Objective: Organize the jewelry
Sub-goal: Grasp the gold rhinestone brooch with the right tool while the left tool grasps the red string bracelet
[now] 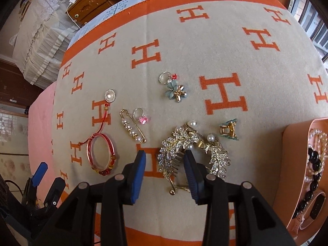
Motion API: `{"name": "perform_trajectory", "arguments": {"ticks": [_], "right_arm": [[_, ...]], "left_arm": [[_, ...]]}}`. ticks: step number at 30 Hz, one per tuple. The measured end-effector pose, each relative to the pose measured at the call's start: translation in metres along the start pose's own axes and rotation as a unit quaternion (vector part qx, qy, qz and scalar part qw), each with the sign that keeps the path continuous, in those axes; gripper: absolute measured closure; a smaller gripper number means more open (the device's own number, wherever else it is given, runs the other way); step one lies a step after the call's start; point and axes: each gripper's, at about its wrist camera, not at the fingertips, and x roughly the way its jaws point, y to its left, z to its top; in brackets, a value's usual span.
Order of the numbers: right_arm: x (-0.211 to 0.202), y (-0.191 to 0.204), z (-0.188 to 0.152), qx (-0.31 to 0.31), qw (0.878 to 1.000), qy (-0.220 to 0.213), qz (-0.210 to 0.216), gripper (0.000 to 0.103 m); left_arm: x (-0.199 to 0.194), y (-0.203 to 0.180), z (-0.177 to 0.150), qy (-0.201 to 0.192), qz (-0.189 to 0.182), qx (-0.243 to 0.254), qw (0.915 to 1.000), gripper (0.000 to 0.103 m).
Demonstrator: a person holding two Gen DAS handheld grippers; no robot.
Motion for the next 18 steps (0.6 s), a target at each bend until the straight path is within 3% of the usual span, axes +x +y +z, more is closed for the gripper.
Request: {"name": "perform_trajectory", "arguments": {"ticks": [4, 5, 6, 14, 17, 18], "right_arm": [[0.002, 0.017, -0.008, -0.057, 0.997, -0.027, -0.047, 0.066], [0.002, 0.02, -0.011, -0.071, 0.995, -0.035, -0.06, 0.073], [0.002, 0.021, -0.014, -0.082, 0.994, -0.04, -0.062, 0.074], [-0.012, 0.006, -0.024, -0.089, 0.994, -0.062, -0.006, 0.075], [-0.023, -0.002, -0.029, -0.088, 0.994, -0.07, 0.016, 0.075], [-0.026, -0.004, -0.029, -0.087, 0.993, -0.073, 0.024, 0.075]], "left_arm": [[0.009, -0.005, 0.0, 0.011, -0.007, 0.003, 0.9999, 0.008], [0.011, -0.007, 0.0, 0.014, -0.01, 0.004, 0.9998, 0.008], [0.014, -0.008, 0.001, 0.017, -0.012, 0.005, 0.9998, 0.008], [0.038, -0.022, 0.013, 0.047, -0.023, 0.008, 0.9986, 0.009], [0.049, -0.025, 0.018, 0.068, -0.024, 0.001, 0.9974, 0.026], [0.053, -0.025, 0.02, 0.078, -0.023, -0.003, 0.9967, 0.037]]}}
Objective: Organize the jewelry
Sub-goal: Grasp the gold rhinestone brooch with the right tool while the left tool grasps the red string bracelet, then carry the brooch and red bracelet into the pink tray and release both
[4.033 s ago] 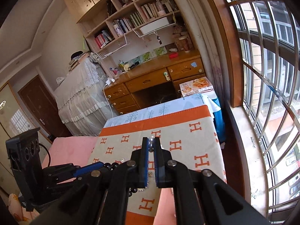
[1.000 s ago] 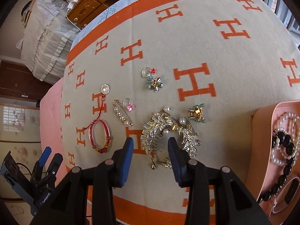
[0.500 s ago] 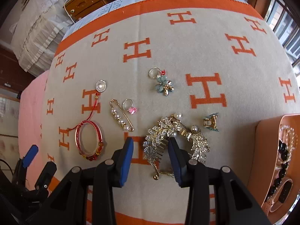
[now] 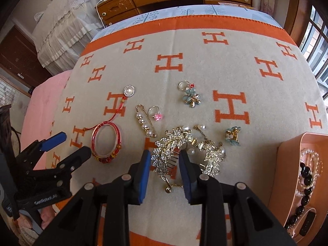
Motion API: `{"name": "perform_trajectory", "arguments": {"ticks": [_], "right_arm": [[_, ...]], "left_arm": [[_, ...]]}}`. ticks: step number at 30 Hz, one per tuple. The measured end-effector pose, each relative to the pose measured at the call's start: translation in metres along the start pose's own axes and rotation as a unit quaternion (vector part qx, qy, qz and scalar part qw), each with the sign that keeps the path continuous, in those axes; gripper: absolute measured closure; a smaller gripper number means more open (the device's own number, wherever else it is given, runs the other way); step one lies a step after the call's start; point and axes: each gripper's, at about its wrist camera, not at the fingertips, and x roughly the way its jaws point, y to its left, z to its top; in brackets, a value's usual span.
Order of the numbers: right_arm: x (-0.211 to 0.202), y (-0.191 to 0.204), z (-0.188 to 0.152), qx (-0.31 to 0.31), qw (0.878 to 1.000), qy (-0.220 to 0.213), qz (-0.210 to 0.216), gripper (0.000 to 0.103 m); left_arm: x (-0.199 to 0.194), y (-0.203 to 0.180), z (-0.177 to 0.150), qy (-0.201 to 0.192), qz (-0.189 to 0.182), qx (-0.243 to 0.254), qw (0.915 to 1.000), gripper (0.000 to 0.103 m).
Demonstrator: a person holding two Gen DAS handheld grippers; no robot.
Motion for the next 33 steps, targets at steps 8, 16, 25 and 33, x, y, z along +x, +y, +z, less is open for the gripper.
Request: {"name": "perform_trajectory", "arguments": {"ticks": [8, 16, 25, 33], "right_arm": [[-0.022, -0.009, 0.004, 0.011, 0.998, -0.024, 0.048, 0.075], [-0.049, -0.026, 0.009, 0.019, 0.994, -0.059, 0.094, 0.075], [-0.118, -0.064, -0.004, 0.035, 0.985, -0.128, 0.109, 0.075], [-0.178, -0.12, -0.043, 0.061, 0.982, -0.163, 0.072, 0.075]], "left_arm": [[0.015, -0.009, 0.01, 0.044, 0.03, -0.006, 0.9986, 0.06], [0.019, -0.031, 0.023, 0.071, 0.05, 0.038, 0.9955, 0.099], [-0.043, -0.065, 0.031, -0.005, 0.013, 0.027, 0.9995, 0.099], [-0.102, -0.165, 0.037, -0.064, -0.052, 0.119, 0.9894, 0.099]]}}
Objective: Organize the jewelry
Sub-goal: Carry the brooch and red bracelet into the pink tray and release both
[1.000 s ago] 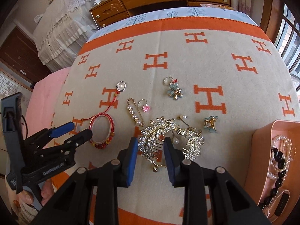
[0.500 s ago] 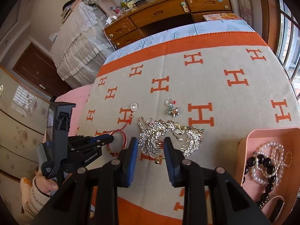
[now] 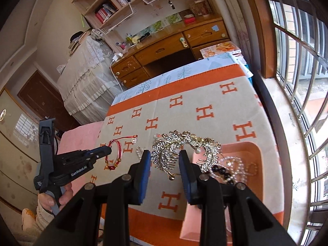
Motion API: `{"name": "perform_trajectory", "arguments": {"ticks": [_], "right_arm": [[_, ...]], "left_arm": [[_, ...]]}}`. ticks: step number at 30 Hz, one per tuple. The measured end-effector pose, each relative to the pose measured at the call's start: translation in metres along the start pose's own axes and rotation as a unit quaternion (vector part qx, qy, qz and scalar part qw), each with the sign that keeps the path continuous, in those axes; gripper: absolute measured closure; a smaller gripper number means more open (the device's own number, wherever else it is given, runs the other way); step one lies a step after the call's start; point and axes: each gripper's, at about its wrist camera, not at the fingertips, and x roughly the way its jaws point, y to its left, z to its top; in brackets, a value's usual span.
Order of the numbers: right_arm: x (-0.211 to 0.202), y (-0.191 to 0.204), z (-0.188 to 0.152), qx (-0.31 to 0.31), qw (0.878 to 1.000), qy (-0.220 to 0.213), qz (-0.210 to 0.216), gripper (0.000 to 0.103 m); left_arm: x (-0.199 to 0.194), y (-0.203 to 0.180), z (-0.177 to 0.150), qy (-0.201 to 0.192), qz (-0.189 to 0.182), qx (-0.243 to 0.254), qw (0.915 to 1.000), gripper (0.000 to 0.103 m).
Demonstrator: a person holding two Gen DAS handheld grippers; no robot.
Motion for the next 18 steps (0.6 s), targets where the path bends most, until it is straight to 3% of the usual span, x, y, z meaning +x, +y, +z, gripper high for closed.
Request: {"name": "perform_trajectory", "arguments": {"ticks": [6, 10, 18], "right_arm": [[-0.013, -0.038, -0.025, 0.019, 0.998, 0.043, -0.037, 0.075], [-0.007, -0.056, -0.042, 0.035, 0.996, 0.071, -0.034, 0.075], [0.014, -0.066, -0.058, 0.036, 0.994, 0.107, -0.012, 0.075]], "left_arm": [[0.02, -0.085, 0.012, -0.001, -0.051, 0.058, 0.997, 0.099], [0.05, -0.124, 0.017, 0.013, -0.064, 0.08, 0.9947, 0.099], [0.116, -0.147, 0.002, 0.08, -0.061, 0.087, 0.9912, 0.099]]}}
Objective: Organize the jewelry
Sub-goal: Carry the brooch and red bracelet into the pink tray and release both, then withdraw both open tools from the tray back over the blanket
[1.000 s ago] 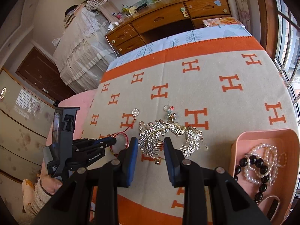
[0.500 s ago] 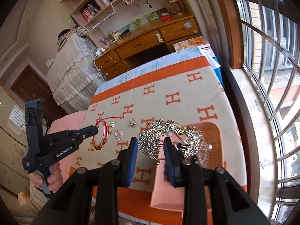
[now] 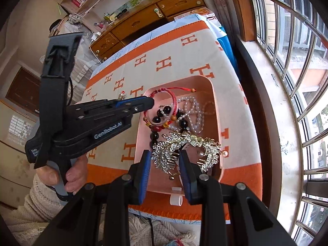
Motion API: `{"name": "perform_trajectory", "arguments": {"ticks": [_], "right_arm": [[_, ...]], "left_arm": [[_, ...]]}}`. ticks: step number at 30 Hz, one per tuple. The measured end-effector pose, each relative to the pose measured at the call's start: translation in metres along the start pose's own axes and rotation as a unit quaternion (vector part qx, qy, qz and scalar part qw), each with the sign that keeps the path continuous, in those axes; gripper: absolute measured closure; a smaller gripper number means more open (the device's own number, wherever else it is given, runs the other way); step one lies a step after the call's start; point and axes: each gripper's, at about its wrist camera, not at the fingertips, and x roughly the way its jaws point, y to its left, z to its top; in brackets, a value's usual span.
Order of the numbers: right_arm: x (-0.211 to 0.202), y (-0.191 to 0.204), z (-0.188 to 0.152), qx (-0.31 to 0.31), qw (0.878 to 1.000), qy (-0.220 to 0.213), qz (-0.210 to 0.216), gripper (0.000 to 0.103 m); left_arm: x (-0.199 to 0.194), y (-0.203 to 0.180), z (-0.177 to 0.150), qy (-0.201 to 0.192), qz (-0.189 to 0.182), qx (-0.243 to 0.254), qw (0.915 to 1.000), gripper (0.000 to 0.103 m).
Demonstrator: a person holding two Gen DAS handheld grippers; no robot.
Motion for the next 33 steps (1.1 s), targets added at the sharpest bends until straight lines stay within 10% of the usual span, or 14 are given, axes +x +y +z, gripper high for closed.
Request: {"name": "perform_trajectory", "arguments": {"ticks": [8, 10, 12, 33], "right_arm": [[0.031, 0.002, 0.0, -0.007, 0.998, 0.064, 0.024, 0.074], [0.033, 0.006, 0.0, -0.009, 0.997, 0.065, 0.029, 0.074], [0.033, 0.008, 0.001, -0.011, 0.997, 0.065, 0.035, 0.071], [0.024, 0.063, 0.012, -0.069, 0.997, 0.018, 0.043, 0.068]], "left_arm": [[-0.015, 0.001, -0.016, -0.028, -0.009, 0.007, 0.9996, 0.071], [-0.028, 0.002, -0.022, -0.049, 0.009, 0.007, 0.9988, 0.024], [-0.044, 0.004, -0.03, -0.087, 0.037, 0.009, 0.9955, 0.012], [-0.165, 0.14, -0.13, -0.223, 0.129, -0.144, 0.9556, 0.012]]}}
